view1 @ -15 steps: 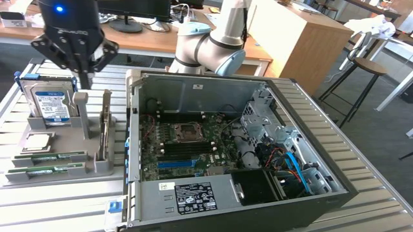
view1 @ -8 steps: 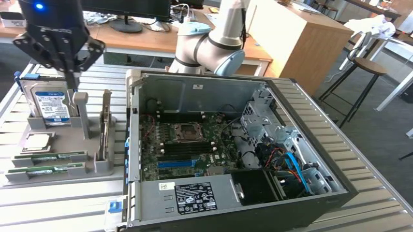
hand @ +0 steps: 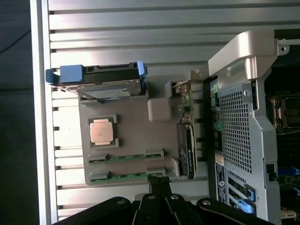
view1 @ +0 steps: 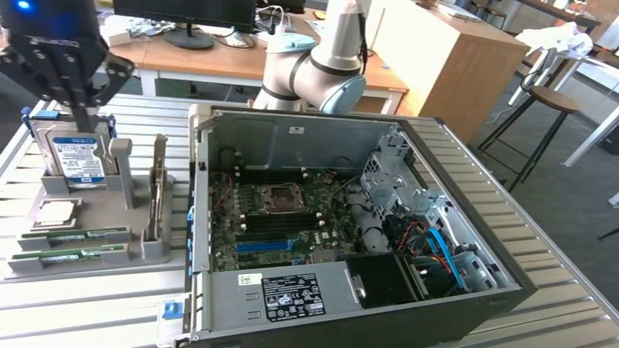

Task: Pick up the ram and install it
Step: 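Reach for the ram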

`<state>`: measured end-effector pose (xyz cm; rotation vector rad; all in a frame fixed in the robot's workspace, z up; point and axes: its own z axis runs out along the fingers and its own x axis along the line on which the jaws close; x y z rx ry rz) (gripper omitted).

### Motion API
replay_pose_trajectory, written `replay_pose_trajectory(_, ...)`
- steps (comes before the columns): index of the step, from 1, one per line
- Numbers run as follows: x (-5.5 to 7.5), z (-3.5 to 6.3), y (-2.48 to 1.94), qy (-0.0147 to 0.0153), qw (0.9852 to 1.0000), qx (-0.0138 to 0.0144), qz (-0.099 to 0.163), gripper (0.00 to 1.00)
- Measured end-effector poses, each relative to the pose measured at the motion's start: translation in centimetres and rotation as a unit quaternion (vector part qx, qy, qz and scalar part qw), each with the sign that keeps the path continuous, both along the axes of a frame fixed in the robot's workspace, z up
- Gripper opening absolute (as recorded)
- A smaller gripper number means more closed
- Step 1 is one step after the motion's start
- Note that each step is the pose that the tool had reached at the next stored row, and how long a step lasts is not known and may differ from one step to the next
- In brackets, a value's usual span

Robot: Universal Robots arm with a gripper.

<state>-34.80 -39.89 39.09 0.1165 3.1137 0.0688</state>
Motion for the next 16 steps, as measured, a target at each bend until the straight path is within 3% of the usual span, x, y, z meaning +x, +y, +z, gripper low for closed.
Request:
replay_pose_trajectory(11, -2.7, -0.05, 0.00, 0.0000, 1.0000, 0.0000, 0.000, 0.10)
replay_pose_trajectory(16, -2.8, -0.05, 0.00, 0.0000, 1.0000, 0.0000, 0.000, 0.10)
